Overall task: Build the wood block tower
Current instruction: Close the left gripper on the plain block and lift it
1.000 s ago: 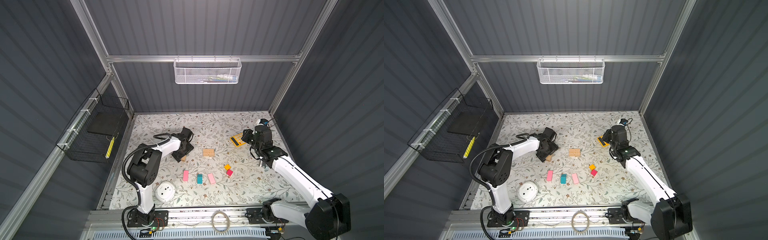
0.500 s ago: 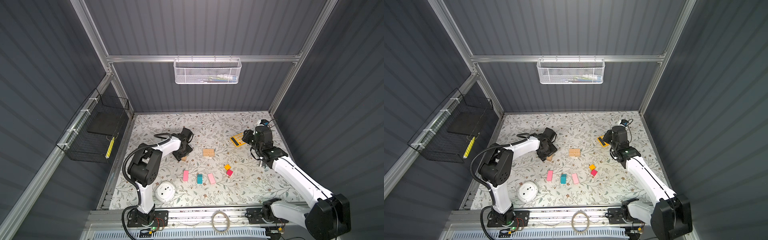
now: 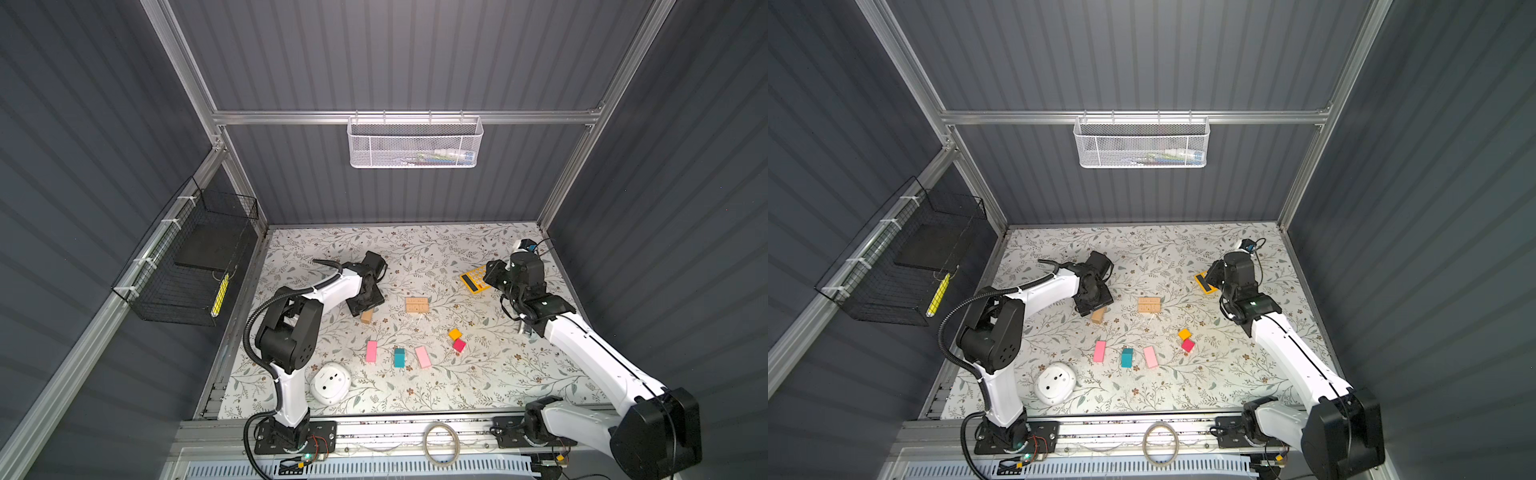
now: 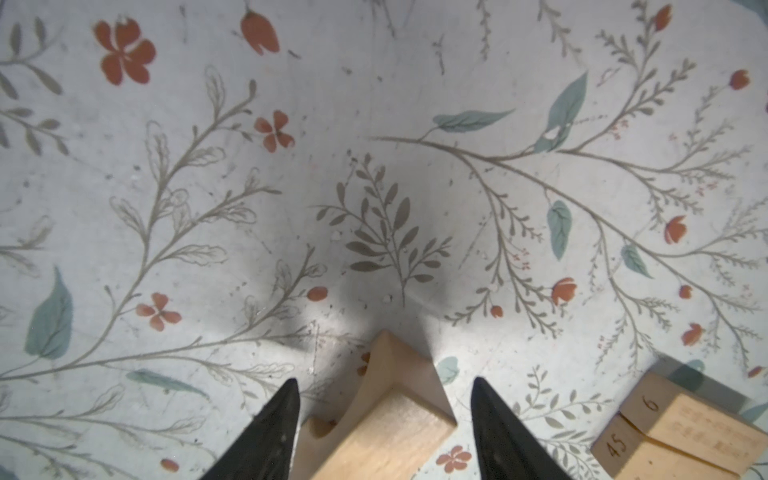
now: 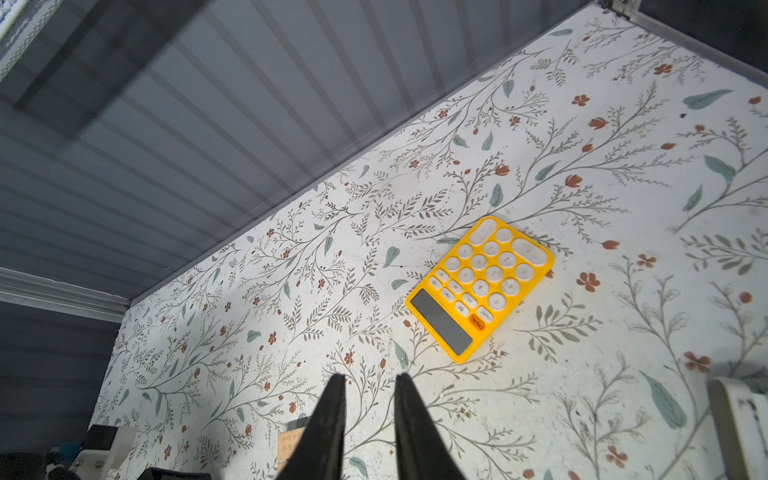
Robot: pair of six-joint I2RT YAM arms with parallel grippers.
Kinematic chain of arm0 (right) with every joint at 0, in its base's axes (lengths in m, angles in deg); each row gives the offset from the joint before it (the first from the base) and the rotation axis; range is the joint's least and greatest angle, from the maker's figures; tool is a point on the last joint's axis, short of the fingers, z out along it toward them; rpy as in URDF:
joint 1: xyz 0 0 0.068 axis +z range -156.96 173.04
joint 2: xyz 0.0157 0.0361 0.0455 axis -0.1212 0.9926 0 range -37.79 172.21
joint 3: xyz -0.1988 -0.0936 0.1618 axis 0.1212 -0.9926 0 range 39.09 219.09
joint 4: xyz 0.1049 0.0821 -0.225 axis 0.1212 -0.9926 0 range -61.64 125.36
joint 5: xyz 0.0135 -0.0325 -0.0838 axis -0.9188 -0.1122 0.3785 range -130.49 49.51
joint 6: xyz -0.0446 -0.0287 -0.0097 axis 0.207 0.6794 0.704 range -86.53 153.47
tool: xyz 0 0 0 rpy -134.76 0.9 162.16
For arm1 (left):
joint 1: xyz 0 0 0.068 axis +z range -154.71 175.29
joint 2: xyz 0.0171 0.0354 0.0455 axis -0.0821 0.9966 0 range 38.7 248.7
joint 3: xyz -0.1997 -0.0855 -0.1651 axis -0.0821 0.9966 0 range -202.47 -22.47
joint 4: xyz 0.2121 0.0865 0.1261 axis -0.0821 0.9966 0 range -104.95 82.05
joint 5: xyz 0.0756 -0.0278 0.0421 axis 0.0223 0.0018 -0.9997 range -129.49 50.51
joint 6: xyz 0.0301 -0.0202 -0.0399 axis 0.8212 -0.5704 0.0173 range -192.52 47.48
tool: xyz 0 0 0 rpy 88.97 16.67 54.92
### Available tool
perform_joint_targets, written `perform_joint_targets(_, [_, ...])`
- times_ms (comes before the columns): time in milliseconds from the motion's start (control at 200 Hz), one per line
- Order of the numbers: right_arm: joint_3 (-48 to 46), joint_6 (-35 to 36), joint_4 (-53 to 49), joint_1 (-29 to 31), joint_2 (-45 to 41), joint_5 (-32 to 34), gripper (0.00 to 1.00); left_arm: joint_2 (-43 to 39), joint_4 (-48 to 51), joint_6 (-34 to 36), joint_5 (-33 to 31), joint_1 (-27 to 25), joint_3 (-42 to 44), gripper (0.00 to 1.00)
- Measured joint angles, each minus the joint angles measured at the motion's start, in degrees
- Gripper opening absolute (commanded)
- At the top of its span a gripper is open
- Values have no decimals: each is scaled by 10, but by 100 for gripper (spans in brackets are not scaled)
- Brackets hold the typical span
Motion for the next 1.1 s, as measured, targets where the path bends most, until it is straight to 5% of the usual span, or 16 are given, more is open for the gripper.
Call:
perform_joint_targets(255, [0,0,0,0,0,-3,24,2,23,53,-7,-3,-11,84])
perform_joint_targets(1100, [0,-1,0,0,0,-23,24,-58,31,218,13,-10,19,75])
